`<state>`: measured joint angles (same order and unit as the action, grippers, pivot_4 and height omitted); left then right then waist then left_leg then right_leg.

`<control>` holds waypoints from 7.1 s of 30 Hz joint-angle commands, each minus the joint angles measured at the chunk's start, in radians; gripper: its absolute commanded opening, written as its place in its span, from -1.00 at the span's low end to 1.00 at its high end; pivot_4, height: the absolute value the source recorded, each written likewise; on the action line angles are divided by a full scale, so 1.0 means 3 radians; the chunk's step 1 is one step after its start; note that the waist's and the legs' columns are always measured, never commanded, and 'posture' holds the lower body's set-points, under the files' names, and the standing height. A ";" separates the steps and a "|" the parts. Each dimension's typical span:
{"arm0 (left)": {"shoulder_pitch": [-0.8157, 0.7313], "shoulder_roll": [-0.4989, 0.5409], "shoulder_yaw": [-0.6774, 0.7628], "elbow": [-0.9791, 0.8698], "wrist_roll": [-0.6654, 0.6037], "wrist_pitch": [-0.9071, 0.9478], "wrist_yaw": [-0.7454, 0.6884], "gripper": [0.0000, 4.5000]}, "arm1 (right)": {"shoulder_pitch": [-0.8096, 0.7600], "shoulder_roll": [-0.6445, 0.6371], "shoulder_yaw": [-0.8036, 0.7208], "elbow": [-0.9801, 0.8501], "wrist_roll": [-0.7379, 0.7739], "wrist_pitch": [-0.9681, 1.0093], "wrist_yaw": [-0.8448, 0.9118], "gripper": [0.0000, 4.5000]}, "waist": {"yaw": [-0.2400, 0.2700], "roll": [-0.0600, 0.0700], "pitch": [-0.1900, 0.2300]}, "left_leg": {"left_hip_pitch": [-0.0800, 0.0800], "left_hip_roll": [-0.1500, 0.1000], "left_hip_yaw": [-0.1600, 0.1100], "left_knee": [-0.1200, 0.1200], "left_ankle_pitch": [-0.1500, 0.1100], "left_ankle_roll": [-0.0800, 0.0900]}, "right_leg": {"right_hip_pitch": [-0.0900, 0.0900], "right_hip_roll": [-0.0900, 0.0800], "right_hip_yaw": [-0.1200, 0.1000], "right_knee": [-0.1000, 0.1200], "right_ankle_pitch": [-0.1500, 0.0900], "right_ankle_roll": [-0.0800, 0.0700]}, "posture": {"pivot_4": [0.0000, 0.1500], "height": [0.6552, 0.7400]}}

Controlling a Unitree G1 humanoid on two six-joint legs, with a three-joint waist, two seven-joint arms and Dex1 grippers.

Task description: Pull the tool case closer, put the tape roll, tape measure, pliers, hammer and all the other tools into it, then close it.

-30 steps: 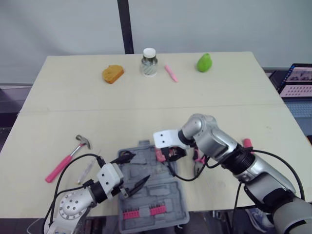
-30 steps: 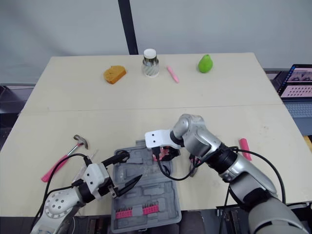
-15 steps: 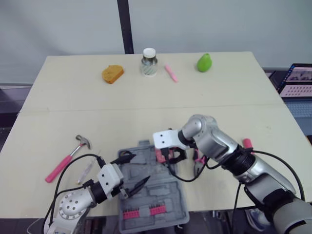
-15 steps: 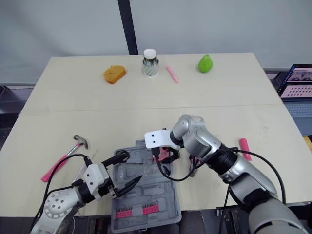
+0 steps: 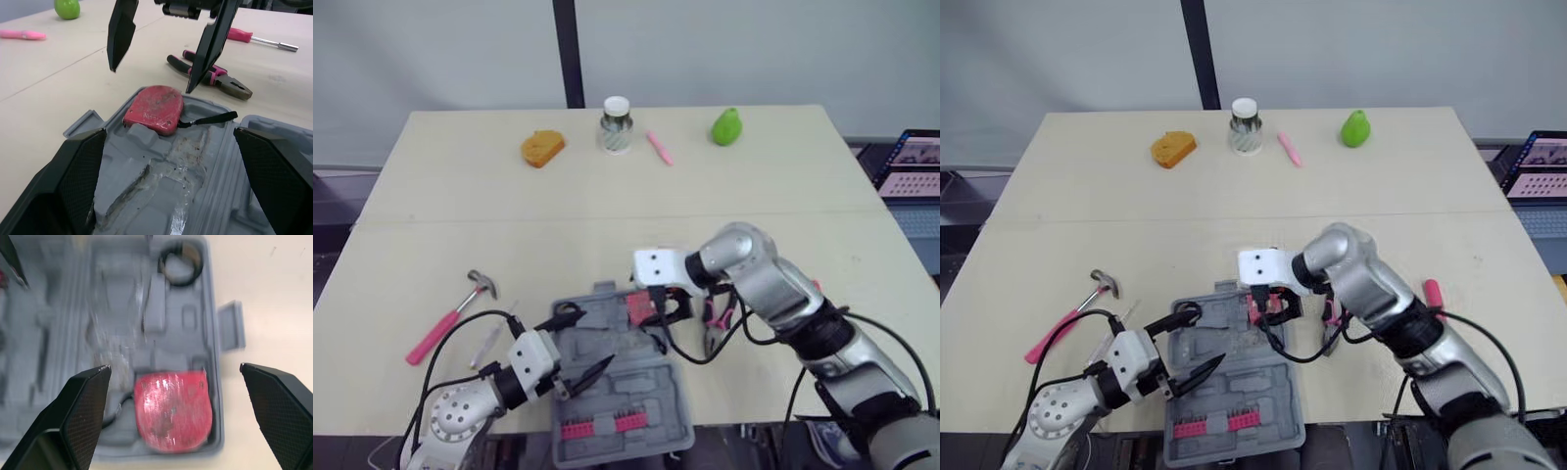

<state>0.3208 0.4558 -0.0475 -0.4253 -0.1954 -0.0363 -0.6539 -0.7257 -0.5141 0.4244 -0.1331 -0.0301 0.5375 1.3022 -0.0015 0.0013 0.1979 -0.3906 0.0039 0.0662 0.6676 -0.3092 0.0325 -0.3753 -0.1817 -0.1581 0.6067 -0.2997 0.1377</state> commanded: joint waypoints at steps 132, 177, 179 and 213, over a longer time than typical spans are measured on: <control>0.0190 0.1300 0.2957 0.2684 -0.0722 -0.0051 -0.0849 1.00 | 0.1245 -0.1697 -0.2240 0.3716 0.0888 -0.1900 -0.0241 0.98 | -0.0092 0.0006 -0.0055 | 0.0016 0.0025 0.0035 -0.0011 -0.0021 -0.0006 | -0.0005 0.0002 -0.0002 -0.0013 -0.0001 -0.0010 | 1.00 1.00; -0.0830 0.0660 0.0151 0.0000 -0.0584 0.0650 -0.0884 1.00 | 0.2959 0.0047 -0.2042 -0.1883 0.1591 0.1305 -0.3032 0.98 | 0.0081 0.0008 -0.0057 | 0.0017 0.0030 0.0039 -0.0006 -0.0021 -0.0006 | -0.0004 0.0018 0.0008 -0.0009 0.0004 -0.0013 | 1.00 1.00; -0.0895 0.0662 0.0054 -0.0016 -0.0585 0.0596 -0.0964 1.00 | 0.3057 0.0143 -0.2010 -0.2037 0.1602 0.1501 -0.3209 0.98 | 0.0084 0.0008 -0.0057 | 0.0016 0.0032 0.0038 -0.0006 -0.0021 -0.0007 | -0.0005 0.0020 0.0008 -0.0009 0.0004 -0.0015 | 1.00 1.00; -0.1248 0.0469 -0.0341 0.0189 -0.0320 0.0312 -0.1047 1.00 | 0.2821 0.0870 -0.1363 -0.1726 0.0950 0.2039 -0.4187 0.98 | 0.0076 0.0004 -0.0060 | 0.0016 0.0040 0.0037 -0.0005 -0.0020 -0.0010 | -0.0006 0.0032 0.0013 -0.0009 0.0002 -0.0019 | 1.00 1.00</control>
<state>-0.0524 0.6016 -0.1400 -0.3591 -0.2957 0.0737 -0.9722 0.1127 -0.2569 0.0343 -0.6793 0.2898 1.1527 0.0847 0.0213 0.0026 0.1799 -0.3859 0.0160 0.0771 0.6661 -0.3153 0.0296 -0.3772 -0.1721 -0.1543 0.6039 -0.2992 0.1319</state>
